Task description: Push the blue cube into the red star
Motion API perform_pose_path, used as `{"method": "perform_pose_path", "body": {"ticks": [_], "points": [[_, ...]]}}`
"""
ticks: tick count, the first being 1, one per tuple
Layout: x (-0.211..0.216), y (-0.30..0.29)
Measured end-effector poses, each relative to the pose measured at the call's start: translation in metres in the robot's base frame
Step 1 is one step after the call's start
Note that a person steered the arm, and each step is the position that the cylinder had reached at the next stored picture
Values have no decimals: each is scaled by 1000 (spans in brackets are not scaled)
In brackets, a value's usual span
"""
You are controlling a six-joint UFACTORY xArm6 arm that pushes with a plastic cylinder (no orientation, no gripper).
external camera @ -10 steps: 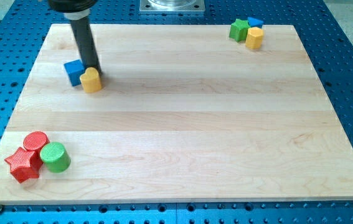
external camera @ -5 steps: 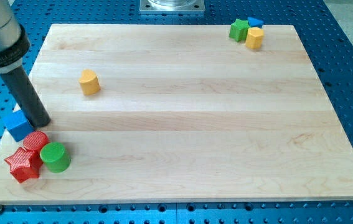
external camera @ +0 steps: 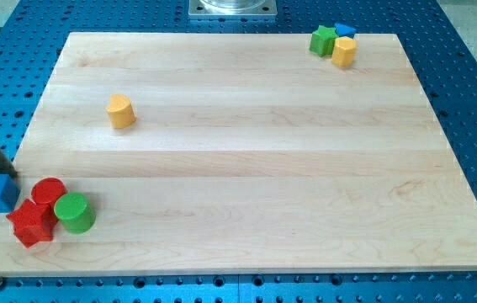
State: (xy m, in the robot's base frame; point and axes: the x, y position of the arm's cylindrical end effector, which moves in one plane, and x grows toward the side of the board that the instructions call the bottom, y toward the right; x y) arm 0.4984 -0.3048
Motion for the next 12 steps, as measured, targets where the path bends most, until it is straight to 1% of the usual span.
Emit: {"method": "perform_pose_path", "body": {"ticks": [3,4,5,6,7,8,9,10,11,12], "points": [[1,1],[15,24],[12,51],[-20,11],[-23,0],[-16,0],[21,2],[31,8],[31,42],[26,29]]}}
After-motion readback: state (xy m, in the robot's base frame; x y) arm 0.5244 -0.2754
